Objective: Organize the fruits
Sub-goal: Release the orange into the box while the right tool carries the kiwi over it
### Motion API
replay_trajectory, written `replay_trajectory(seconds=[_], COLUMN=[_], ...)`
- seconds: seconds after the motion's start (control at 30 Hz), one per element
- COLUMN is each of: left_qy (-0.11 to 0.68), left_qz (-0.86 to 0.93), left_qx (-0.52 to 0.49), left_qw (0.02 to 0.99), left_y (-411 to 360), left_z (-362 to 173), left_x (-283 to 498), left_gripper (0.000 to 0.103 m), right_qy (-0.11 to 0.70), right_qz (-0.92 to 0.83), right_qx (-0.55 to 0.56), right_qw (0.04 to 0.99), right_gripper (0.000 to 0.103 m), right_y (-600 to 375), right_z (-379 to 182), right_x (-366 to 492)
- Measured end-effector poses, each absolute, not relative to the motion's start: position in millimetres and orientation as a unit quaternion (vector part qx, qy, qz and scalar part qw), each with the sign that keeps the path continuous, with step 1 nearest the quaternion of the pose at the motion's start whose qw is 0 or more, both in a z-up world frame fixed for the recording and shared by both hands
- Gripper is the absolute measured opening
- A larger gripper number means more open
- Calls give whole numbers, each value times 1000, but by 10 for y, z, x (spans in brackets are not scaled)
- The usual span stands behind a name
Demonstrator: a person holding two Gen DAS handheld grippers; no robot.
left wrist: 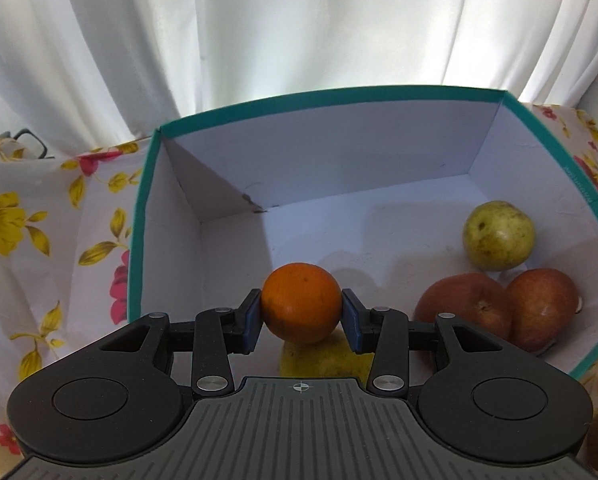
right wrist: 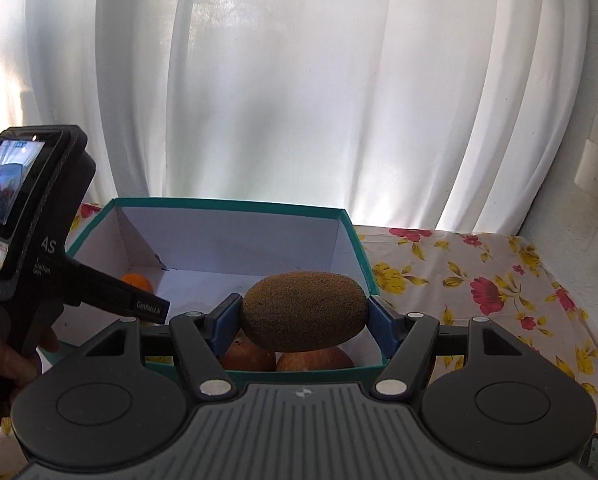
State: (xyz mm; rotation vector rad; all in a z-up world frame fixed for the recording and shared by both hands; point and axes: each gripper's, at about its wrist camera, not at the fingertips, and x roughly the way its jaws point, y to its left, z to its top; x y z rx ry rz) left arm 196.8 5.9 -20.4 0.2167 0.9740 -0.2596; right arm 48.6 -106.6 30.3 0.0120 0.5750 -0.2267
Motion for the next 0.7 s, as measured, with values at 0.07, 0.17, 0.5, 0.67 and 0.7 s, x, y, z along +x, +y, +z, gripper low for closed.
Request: replay_trajectory(seconds=[0.07,0.17,0.5,0.67,0.7], left_qy=[468,478,481,405,399], left_qz=[-127,-131,-176,-167,-156], left_qx=[106,95,51,5,-2], left_qw=[868,863,858,899,904], left_y=[44,62,181,471,534], left_z=[-231,-239,24,392,419], left_x=[1984,2030,1841,1612,1600], left_gripper=[46,48,67,91,91], right_qy=[287,295,308,320,322], right_qz=[-112,-115,-123,-118,-115], right_qx=[6,7,9,9,8], right_qw=[951,949,943,940,940], right_gripper=[67,67,67,67,67], right_y=[-1077,-1090,-1155,-1170,-1164], right_z=[262,213,133,75,60], right_x=[509,548,603,656,673])
